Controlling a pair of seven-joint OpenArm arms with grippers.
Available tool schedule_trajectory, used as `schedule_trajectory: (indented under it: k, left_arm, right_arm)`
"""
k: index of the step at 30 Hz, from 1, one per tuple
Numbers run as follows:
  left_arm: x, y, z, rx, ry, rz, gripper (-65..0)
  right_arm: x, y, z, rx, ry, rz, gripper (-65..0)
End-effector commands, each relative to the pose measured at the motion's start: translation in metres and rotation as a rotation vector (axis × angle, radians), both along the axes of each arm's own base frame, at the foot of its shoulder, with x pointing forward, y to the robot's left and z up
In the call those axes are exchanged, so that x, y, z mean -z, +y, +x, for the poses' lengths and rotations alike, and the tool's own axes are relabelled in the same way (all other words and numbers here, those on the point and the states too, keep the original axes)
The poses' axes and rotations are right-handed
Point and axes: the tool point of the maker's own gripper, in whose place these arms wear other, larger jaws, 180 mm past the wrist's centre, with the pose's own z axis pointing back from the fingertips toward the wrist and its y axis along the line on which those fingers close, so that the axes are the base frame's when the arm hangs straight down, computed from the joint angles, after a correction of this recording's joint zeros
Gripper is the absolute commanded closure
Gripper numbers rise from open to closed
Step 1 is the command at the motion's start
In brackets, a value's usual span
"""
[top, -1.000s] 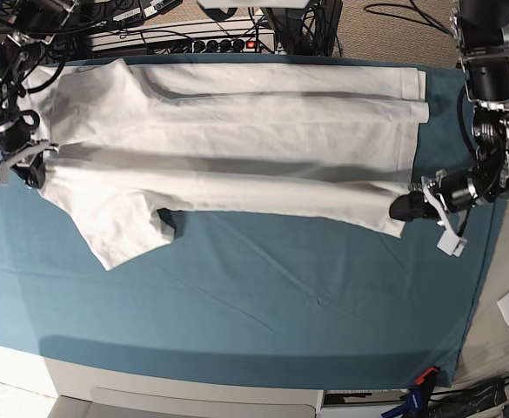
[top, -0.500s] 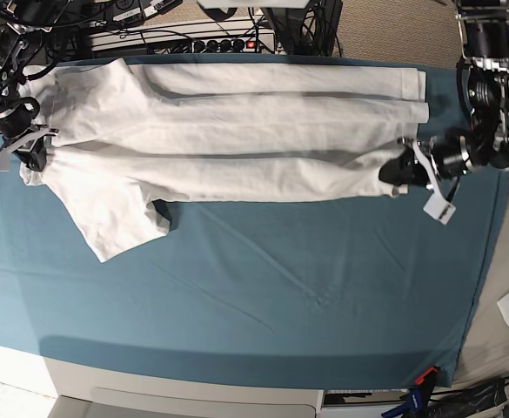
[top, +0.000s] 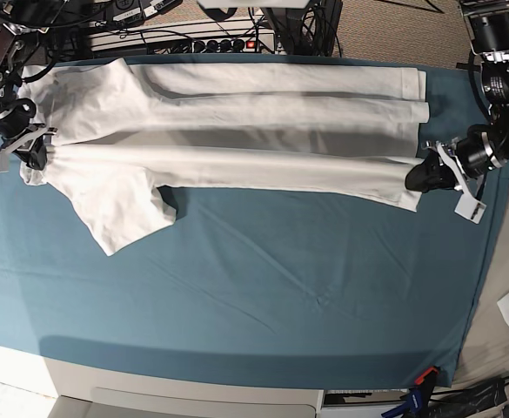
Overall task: Fold the T-shirt properly
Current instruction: 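Lift the grasped edge and fold it toward the first fold, then release the fold and move the right gripper to the sleeve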
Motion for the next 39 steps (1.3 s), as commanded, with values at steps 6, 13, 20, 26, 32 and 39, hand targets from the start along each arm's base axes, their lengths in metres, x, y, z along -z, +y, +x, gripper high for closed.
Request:
schedule_trajectory:
  k: [6, 13, 20, 26, 32, 39]
  left_arm:
    - [-0.014, 0.008, 0.006, -0.01, -0.045, 0.004, 0.0]
    - [-0.002, 0.004, -0.012, -0.004, 0.004, -0.028, 0.0]
    - [0.009, 0.004, -0.026, -0.005, 0.044, -0.024, 0.0]
    - [0.014, 0.008, -0.027, -0.006, 0.055, 0.009, -17.5]
    - [0.014, 0.008, -0.028, -0.008, 0.059, 0.009, -22.2]
    - [-0.007, 0.008, -0.021, -0.003, -0.009, 0.007, -22.2]
  right_arm:
    - [-0.011, -0.012, 0.002, 0.007, 0.01, -0.037, 0.0]
    - [-0.011, -0.012, 0.002, 0.007, 0.01, -0.037, 0.0]
    - [-0.012, -0.012, 0.002, 0.007, 0.009, -0.037, 0.0]
    - [-0.01, -0.012, 0.001, 0.007, 0.018, -0.035, -16.4]
    - [-0.02, -0.013, 0.007, 0.009, -0.04, -0.039, -25.6]
    - [-0.067, -0.046, 0.017, 0.12, -0.226, -0.035, -25.6]
